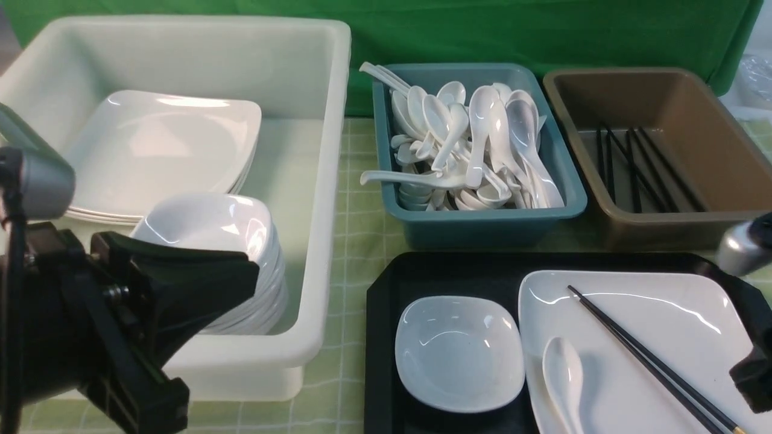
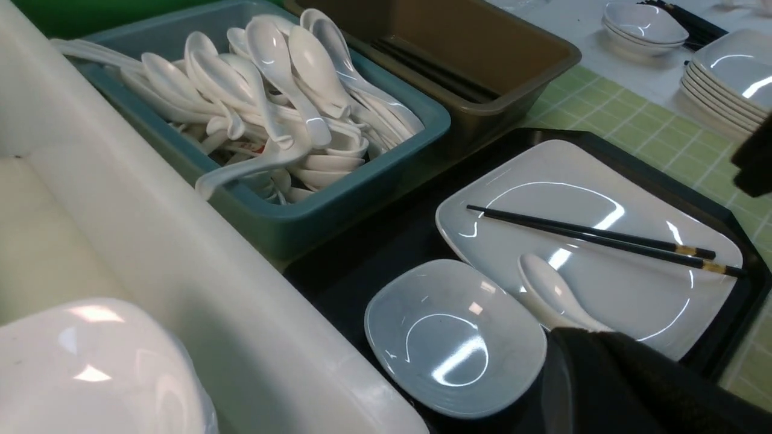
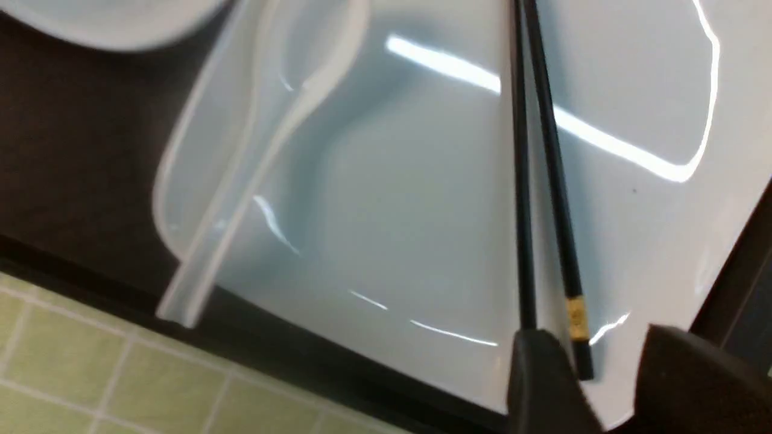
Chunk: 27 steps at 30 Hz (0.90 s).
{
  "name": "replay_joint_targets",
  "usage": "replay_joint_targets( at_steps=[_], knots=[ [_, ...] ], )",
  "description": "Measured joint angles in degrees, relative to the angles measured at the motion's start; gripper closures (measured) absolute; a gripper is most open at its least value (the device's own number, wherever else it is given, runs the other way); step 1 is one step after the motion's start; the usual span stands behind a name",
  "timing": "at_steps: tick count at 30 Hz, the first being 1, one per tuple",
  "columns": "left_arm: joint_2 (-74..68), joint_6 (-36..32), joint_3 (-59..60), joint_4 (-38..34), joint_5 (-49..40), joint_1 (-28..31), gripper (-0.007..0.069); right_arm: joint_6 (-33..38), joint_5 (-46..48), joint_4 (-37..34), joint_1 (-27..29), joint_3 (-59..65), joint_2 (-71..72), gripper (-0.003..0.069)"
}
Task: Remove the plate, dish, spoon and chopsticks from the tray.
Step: Use the right arm to grab a pair of chopsticks from the plate
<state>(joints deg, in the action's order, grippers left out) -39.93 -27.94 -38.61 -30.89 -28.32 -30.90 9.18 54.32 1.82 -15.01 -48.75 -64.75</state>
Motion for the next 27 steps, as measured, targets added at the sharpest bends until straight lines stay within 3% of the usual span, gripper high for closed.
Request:
replay_joint_targets(
  at_steps=[2, 5, 9, 27],
  knots=[
    [0.5, -1.0, 0.0, 0.0, -0.4, 0.0, 0.0602, 0.4, -0.4, 0.5, 0.0, -0.4, -3.3, 0.033],
    [1.7, -2.1, 0.0, 0.0, -0.8, 0.0, 0.0602, 1.3, -2.1, 1.9, 0.0, -0.5, -10.9, 0.0206],
    [2.4, -2.3, 0.0, 0.0, -1.3, 0.0, 0.0601, 2.1, -5.8, 2.8, 0.0, -0.6, -18.3, 0.0132],
    [2.5, -4.2, 0.0, 0.0, -3.6, 0.0, 0.0601, 5.5, -12.4, 2.6, 3.8, -0.9, -30.8, 0.0145]
  ],
)
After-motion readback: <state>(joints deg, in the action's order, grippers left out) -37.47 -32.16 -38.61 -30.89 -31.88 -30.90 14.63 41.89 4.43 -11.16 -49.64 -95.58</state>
